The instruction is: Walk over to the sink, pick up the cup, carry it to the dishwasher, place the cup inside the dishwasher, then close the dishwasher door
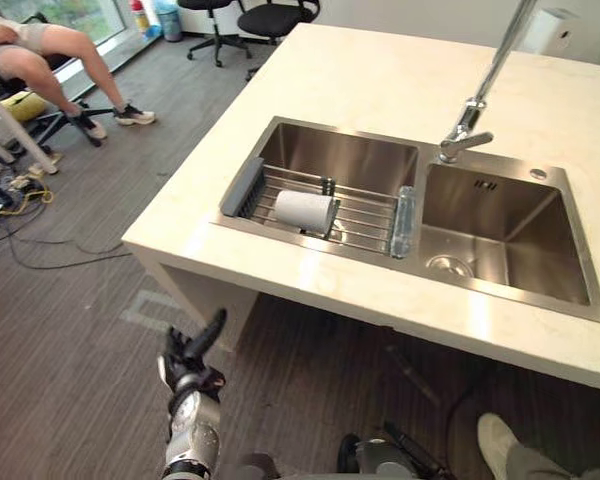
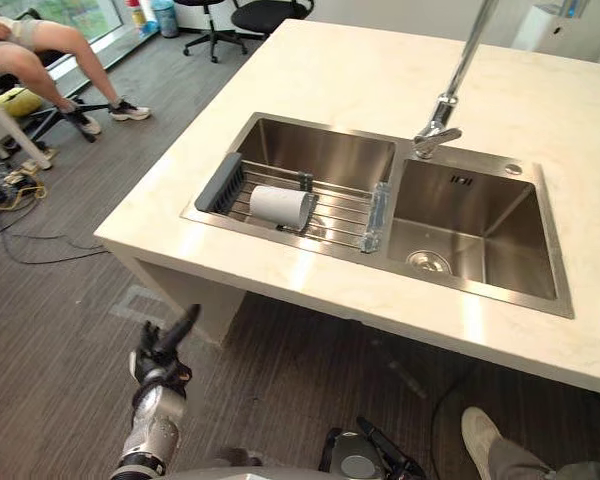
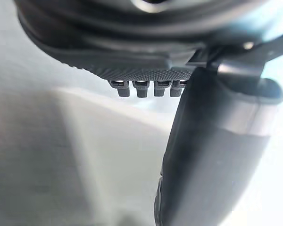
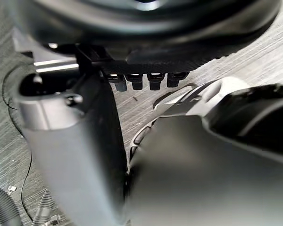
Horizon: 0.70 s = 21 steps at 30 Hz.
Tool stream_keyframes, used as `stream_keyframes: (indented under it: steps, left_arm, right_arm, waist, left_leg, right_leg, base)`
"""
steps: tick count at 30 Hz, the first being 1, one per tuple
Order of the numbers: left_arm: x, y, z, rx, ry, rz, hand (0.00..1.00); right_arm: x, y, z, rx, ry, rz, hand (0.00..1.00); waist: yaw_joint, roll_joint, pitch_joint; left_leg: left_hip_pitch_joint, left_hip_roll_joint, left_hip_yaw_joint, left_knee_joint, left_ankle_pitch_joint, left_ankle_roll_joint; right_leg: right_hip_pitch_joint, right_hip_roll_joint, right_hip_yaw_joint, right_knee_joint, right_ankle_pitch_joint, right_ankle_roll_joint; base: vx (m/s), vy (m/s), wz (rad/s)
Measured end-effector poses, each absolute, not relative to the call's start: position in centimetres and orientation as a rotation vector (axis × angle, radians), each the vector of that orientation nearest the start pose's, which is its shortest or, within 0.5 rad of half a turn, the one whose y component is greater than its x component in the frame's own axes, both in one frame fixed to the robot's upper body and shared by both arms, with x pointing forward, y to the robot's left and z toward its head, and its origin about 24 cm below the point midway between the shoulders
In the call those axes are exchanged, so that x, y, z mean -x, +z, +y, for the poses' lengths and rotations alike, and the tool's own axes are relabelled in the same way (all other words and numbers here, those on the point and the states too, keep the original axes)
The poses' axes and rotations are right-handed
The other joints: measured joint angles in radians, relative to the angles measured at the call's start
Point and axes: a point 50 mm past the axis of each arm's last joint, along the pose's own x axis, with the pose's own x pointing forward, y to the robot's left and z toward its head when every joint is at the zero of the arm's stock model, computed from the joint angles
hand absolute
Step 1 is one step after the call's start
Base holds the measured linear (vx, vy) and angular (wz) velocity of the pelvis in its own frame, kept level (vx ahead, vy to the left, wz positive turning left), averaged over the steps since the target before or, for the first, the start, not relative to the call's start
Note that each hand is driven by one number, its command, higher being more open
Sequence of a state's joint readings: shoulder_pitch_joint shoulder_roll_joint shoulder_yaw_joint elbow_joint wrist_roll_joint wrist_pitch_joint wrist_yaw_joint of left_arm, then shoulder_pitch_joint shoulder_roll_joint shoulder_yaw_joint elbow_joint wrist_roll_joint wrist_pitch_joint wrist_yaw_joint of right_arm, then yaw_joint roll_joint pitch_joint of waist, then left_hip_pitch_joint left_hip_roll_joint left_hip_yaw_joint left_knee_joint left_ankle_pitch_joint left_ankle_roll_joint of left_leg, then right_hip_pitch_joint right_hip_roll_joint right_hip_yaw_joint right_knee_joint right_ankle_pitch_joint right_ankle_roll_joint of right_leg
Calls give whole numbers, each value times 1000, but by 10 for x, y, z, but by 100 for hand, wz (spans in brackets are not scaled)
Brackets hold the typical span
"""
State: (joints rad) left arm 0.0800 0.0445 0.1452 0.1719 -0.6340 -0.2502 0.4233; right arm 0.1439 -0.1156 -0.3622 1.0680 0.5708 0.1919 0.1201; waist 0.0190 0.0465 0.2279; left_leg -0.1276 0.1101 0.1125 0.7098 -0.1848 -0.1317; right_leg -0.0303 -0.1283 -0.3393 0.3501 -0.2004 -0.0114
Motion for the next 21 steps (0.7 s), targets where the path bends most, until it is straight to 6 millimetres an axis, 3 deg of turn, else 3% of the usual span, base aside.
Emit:
stream_keyframes:
  steps: [2, 3, 4, 6, 7, 8, 10, 13, 15, 18, 21]
  left_arm:
    - [-215, 49, 241, 498, 702, -174, 100]
    - [-213, 64, 243, 484, 691, -238, 100]
    - [-209, 91, 244, 456, 677, -369, 100]
    - [-201, 120, 243, 422, 658, -530, 100]
    - [-195, 134, 242, 401, 652, -611, 100]
    - [-192, 142, 242, 379, 656, -658, 100]
    - [-193, 152, 243, 367, 637, -715, 100]
    - [-203, 163, 234, 417, 504, -754, 100]
    - [-215, 169, 209, 445, 296, -747, 100]
    - [-226, 172, 171, 414, 9, -700, 100]
    - [-232, 173, 152, 399, -131, -677, 100]
  right_arm:
    - [-39, -166, -226, -732, -641, 1138, 100]
    - [-38, -166, -227, -736, -647, 1132, 100]
    - [-35, -166, -229, -734, -653, 1130, 100]
    - [-28, -164, -236, -740, -681, 1112, 100]
    - [-21, -163, -243, -739, -715, 1106, 100]
    - [-16, -162, -247, -745, -743, 1103, 100]
    - [-13, -164, -242, -770, -750, 1098, 100]
    - [-10, -166, -236, -806, -777, 1090, 100]
    - [-5, -168, -229, -839, -801, 1097, 100]
    - [-5, -169, -228, -866, -805, 1097, 100]
    - [-5, -169, -227, -876, -791, 1092, 100]
  waist:
    - [16, 11, 0]
    - [18, 13, 0]
    - [24, 17, -2]
    - [38, 39, -18]
    - [44, 72, -38]
    - [43, 90, -53]
    - [40, 63, -66]
    - [37, 37, -71]
    - [18, 21, -81]
    - [-9, 21, -85]
    - [-38, 22, -89]
  left_leg:
    - [-4, 19, 47, -117, -37, 27]
    - [-7, 18, 46, -162, -37, 28]
    - [-14, 15, 38, -260, -26, 27]
    - [-6, 18, 32, -415, 57, 30]
    - [6, 37, 34, -472, 123, 40]
    - [15, 42, 43, -461, 189, 64]
    - [21, 2, 71, -452, 167, 84]
    - [35, -35, 87, -498, 171, 96]
    - [77, -58, 87, -595, 217, 96]
    - [104, -56, 92, -650, 238, 89]
    - [115, -46, 98, -669, 241, 84]
  right_leg:
    - [54, -19, -7, -20, -3, 2]
    - [62, -26, -7, -21, -6, 6]
    - [69, -42, -3, -21, -12, 17]
    - [66, -52, 13, -15, -23, 38]
    - [61, -45, 27, 10, -39, 68]
    - [62, -46, 40, 38, -58, 90]
    - [55, -91, 71, 47, -66, 110]
    - [44, -118, 89, 40, -70, 132]
    - [64, -124, 84, -2, -56, 149]
    - [83, -102, 92, -59, -30, 147]
    - [91, -84, 102, -95, -13, 142]
  base:
    - [73, -7, 9]
    - [115, 47, 7]
    - [81, 76, -3]
    - [148, 165, -18]
    - [253, 265, -32]
    - [235, 233, -34]
    - [200, 189, -18]
    - [122, 112, -3]
    - [105, 3, 10]
    - [78, -24, -7]
    - [58, -28, -21]
